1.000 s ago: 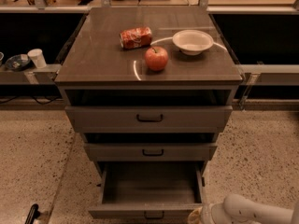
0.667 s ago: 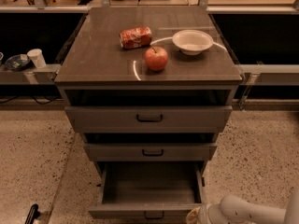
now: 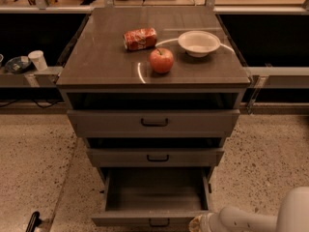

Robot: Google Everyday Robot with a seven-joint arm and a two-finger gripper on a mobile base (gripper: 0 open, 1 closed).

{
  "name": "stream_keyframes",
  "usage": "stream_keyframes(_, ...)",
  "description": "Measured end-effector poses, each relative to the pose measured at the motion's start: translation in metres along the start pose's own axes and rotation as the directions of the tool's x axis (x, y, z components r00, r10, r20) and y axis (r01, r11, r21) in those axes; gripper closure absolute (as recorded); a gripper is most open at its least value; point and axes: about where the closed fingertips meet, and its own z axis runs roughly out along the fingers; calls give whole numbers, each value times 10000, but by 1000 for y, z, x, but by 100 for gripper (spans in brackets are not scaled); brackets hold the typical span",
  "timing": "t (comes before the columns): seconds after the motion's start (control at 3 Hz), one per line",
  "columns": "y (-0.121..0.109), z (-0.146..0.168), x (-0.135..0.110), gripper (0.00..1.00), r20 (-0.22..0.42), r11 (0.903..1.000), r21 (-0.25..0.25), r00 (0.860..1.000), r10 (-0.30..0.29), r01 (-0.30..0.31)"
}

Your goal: Close bottom drawer

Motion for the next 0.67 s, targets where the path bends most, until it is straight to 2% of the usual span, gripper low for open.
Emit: stream_keyframes(0.67,-16,24,0,100,-4,9992,364,9999,-155,155)
